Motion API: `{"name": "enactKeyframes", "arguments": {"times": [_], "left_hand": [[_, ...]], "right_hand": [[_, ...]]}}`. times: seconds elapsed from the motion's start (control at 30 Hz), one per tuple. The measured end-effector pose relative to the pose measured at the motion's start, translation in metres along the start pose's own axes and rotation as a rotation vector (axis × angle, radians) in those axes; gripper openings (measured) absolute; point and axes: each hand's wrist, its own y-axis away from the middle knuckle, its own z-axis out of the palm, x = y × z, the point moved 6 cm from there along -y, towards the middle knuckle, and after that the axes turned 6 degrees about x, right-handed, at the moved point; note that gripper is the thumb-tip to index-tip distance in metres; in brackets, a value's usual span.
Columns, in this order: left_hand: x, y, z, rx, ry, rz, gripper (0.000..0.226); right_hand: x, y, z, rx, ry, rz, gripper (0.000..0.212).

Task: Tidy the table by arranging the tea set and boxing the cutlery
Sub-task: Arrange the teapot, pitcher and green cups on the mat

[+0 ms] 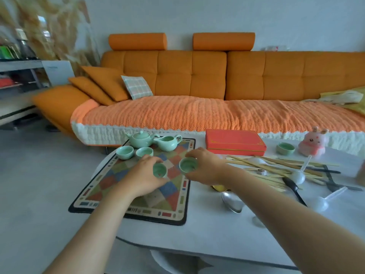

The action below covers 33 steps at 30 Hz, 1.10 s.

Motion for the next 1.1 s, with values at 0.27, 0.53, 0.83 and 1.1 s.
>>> {"name": "enactKeyframes", "arguments": {"times": [0.27,0.53,0.83,1.1], "left_hand": [[-0.061,0.005,-0.029,0.096,0.016,-0.064,0.028],[-0.073,-0.009,-0.03,-0.005,0.017,-0.058,0.023],[-0.125,-0.023,-0.043,0.202,-0.044,-0.224,0.052],[-0.142,-0.023,-0.048,0.22,0.128,-0.196,0.023]], "right_hand": [[-0.053,-0.043,0.057,-0.119,-0.003,-0.051,0.065],[-0.061,-0.054,0.079,-0.059,-0.242,0.0,0.069],[-0.064,-0.063,0.088,-0.029,-0.354,0.054,0.038],[-0.075,-0.073,0.102,-0.02,-0.317,0.067,0.052]]}}
